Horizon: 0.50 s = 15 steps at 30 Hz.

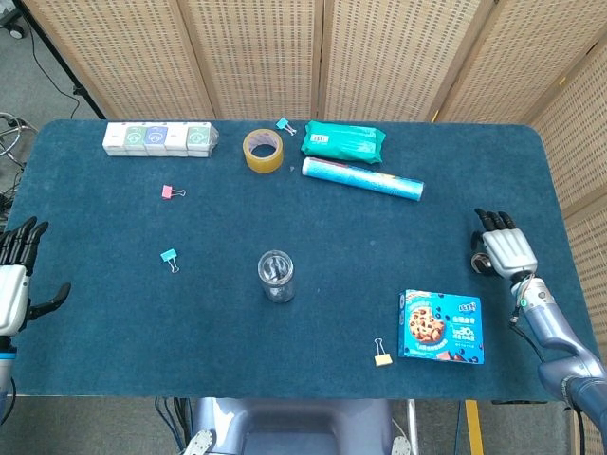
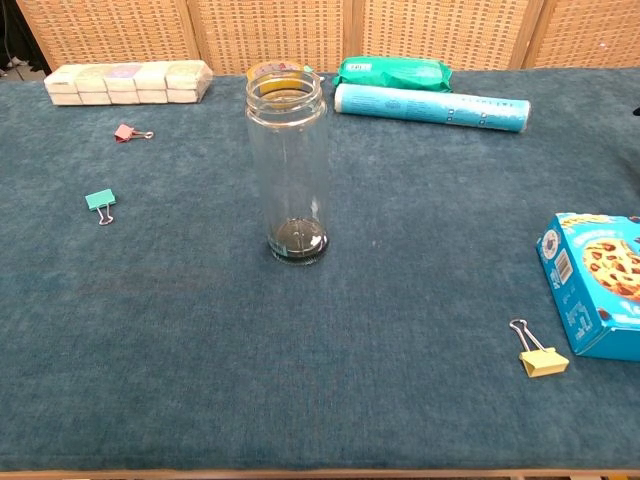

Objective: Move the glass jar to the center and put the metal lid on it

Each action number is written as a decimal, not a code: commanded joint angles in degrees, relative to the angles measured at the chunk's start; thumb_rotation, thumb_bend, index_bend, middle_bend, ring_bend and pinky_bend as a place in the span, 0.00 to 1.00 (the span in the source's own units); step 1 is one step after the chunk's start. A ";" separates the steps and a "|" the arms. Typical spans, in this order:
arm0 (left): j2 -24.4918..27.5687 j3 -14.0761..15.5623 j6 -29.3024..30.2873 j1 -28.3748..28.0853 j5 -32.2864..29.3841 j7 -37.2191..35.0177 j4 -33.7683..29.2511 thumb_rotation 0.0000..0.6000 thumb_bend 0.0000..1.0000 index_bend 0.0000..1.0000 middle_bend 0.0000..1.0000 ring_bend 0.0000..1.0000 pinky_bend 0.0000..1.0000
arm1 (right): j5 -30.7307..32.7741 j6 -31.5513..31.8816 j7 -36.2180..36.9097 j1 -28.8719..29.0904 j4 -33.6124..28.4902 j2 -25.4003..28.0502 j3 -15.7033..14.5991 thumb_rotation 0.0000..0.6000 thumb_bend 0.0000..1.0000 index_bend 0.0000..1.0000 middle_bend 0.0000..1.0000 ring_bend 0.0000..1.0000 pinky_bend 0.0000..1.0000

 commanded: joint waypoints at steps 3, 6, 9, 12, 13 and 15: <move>0.02 0.04 -0.14 -0.01 0.19 -0.03 -0.04 1.00 0.28 0.00 0.00 0.00 0.00 | 0.00 0.25 0.09 -0.23 -0.19 0.30 -0.11 1.00 0.40 0.46 0.00 0.00 0.00; 0.02 0.09 -0.50 -0.09 0.15 -0.01 -0.05 1.00 0.28 0.00 0.00 0.00 0.00 | -0.07 0.40 0.13 -0.43 -0.24 0.45 -0.27 1.00 0.41 0.47 0.00 0.00 0.00; 0.02 0.06 -0.60 -0.11 0.16 -0.01 -0.07 1.00 0.28 0.00 0.00 0.00 0.00 | -0.05 0.50 0.23 -0.60 -0.27 0.59 -0.34 1.00 0.42 0.48 0.00 0.00 0.00; -0.08 0.05 -0.78 -0.18 0.07 0.25 -0.04 1.00 0.28 0.00 0.00 0.00 0.00 | -0.16 1.09 0.13 -0.80 -0.60 0.93 -0.36 1.00 0.42 0.48 0.00 0.00 0.00; -0.11 0.05 -0.87 -0.21 0.03 0.31 -0.02 1.00 0.28 0.00 0.00 0.00 0.00 | -0.19 1.23 -0.09 -0.88 -0.74 1.08 -0.41 1.00 0.42 0.48 0.00 0.00 0.00; -0.13 0.02 -0.99 -0.28 0.02 0.36 0.00 1.00 0.28 0.00 0.00 0.00 0.00 | -0.20 1.12 -0.43 -0.97 -0.96 1.27 -0.53 1.00 0.42 0.48 0.00 0.00 0.00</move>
